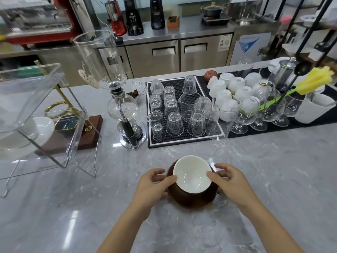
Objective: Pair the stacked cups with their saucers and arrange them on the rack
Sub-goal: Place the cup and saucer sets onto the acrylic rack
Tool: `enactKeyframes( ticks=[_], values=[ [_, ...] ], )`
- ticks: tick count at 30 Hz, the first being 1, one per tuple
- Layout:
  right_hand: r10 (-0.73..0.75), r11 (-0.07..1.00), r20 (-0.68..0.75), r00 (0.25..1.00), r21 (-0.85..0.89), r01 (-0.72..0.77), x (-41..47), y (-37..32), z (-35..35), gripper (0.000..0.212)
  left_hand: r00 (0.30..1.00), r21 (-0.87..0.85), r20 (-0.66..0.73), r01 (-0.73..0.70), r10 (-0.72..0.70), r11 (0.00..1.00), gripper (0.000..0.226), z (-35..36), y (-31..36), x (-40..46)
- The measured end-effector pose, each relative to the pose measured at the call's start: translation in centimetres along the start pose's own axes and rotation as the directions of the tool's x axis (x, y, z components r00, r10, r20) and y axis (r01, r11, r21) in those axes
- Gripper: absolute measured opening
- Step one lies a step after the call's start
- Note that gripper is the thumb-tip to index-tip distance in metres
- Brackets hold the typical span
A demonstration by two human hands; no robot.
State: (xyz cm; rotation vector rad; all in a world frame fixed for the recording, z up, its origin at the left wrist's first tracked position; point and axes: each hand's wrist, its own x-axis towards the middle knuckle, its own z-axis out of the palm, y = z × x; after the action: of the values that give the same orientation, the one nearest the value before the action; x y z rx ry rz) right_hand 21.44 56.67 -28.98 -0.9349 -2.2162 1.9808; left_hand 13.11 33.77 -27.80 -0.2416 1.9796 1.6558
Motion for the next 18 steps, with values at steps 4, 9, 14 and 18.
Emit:
enactKeyframes(
  ticks=[4, 9, 14, 18],
  values=[
    [-0.009, 1.000, 0.008, 1.000, 0.013, 0.009, -0.1, -0.2, 0.1, 0.043, 1.000, -0.017, -0.002, 0.005, -0.005, 1.000, 0.063, 0.0, 0.0, 0.0],
    [-0.019, 1.000, -0.008, 1.000, 0.020, 0.019, -0.4, -0.7, 0.2, 0.035, 1.000, -0.017, -0.015, 0.005, -0.005, 1.000, 0.049, 0.1, 0.1, 0.1],
    [-0.021, 0.999, -0.006, 1.000, 0.029, 0.021, -1.0, -1.3, 0.7, 0.032, 0.999, -0.039, -0.047, -0.018, 0.016, 0.999, 0.039, -0.2, 0.4, -0.3],
    [-0.042, 0.999, 0.007, 0.999, 0.033, 0.042, -1.6, -2.7, 1.2, 0.031, 0.997, -0.077, -0.062, -0.039, 0.035, 0.996, 0.035, -1.3, 1.1, -1.3]
  ],
)
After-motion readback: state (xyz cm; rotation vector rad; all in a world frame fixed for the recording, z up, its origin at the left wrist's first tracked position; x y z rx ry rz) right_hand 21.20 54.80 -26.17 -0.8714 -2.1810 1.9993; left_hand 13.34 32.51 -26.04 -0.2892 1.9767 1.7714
